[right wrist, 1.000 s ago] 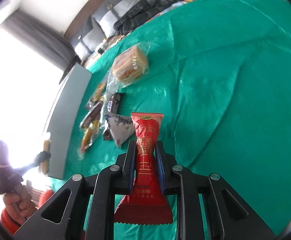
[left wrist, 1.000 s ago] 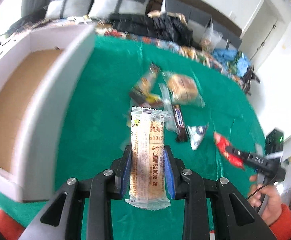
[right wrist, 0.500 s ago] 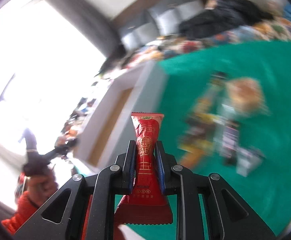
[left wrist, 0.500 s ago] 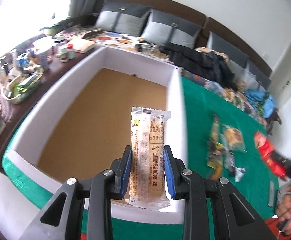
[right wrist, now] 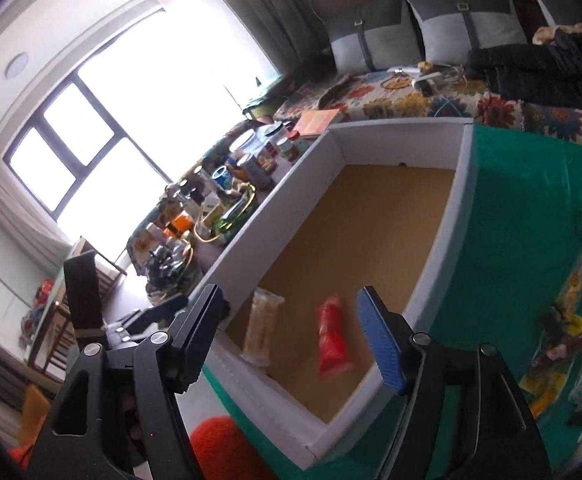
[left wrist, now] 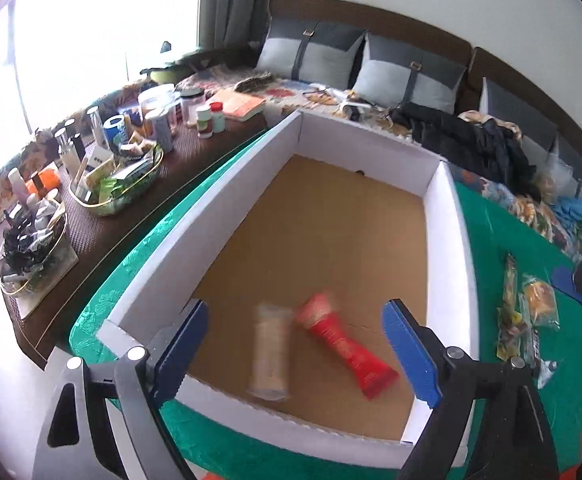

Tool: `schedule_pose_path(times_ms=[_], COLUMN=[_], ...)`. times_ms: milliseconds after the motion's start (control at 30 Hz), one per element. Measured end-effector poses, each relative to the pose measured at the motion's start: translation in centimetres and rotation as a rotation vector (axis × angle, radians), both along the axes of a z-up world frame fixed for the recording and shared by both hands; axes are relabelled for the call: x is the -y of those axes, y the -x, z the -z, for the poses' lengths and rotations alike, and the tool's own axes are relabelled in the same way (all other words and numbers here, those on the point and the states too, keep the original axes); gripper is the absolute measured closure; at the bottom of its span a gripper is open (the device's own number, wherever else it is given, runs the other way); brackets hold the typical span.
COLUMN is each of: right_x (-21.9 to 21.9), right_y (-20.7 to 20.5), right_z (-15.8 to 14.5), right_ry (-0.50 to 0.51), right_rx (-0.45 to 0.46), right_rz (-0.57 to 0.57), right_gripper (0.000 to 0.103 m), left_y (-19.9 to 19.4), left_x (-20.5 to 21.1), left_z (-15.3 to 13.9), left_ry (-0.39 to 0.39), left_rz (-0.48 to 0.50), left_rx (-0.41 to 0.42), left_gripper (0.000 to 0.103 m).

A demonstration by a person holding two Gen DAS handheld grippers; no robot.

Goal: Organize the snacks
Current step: 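Return both tools from the box to the snack pile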

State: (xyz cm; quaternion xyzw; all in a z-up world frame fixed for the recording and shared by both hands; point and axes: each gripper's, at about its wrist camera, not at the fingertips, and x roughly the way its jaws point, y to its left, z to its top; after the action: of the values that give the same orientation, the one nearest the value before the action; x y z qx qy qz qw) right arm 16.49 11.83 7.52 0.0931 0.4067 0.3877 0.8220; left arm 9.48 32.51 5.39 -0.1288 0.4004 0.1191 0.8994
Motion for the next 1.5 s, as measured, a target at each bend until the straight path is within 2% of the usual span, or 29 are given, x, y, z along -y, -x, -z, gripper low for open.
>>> schedule_pose_path(times_ms=[133, 233, 300, 367, 433, 533, 633, 700, 900, 1100, 1300, 1500], right_x=[7.4, 14.9, 20.3, 24.7, 29.5, 33.5, 35.1, 35.3, 34.2, 33.9, 34.0, 33.3], right_y=[1.7, 4.3, 6.3, 7.6, 9.0, 10.1, 8.8, 8.1, 6.7, 6.0, 5.7, 5.5], right_z=[1.5, 5.5, 8.9, 11.6, 13.8, 15.6, 16.4, 16.7, 16.8, 17.2, 17.5, 17.7], right_ry=[0.115, 0.264, 0.372, 0.441, 0.467, 0.488, 0.494, 0.523, 0.533, 0.525, 0.529, 0.552], right_rx=[0.090, 0.123, 0.119, 0.089, 0.066, 0.067, 0.016, 0.024, 0.023, -0.002, -0.025, -0.032], right_rz=[0.075, 0.192, 0.287, 0.375, 0.478, 0.564, 0.569, 0.569, 0.562, 0.551, 0.554, 0.541], right_gripper=[0.028, 0.027, 0.028, 0.028, 0.028, 0.028, 0.028, 0.028, 0.028, 0.028, 0.027, 0.020], left_y=[1.5, 2.3, 2.6, 2.7, 2.2, 0.9, -0.6, -1.5, -3.2, -4.8, -4.9, -4.6], left_x=[4.3, 10.2, 14.4, 19.5, 23.9, 29.2, 31.4, 32.2, 31.9, 31.1, 31.0, 31.0], left_z=[-0.7, -1.1, -0.8, 0.7, 3.0, 7.4, 10.7, 12.0, 13.5, 15.1, 15.4, 15.6], left_ry=[0.018, 0.047, 0.070, 0.098, 0.112, 0.069, 0.029, -0.007, -0.089, -0.081, -0.107, -0.112], left_rz=[0.097, 0.235, 0.328, 0.425, 0.498, 0.542, 0.532, 0.510, 0.458, 0.424, 0.417, 0.414], left_rx=[0.051, 0.082, 0.082, 0.053, -0.006, -0.107, -0.162, -0.168, -0.166, -0.183, -0.144, -0.111], left_gripper=[0.015, 0.014, 0.007, 0.004, 0.004, 0.004, 0.004, 0.004, 0.004, 0.004, 0.001, 0.000])
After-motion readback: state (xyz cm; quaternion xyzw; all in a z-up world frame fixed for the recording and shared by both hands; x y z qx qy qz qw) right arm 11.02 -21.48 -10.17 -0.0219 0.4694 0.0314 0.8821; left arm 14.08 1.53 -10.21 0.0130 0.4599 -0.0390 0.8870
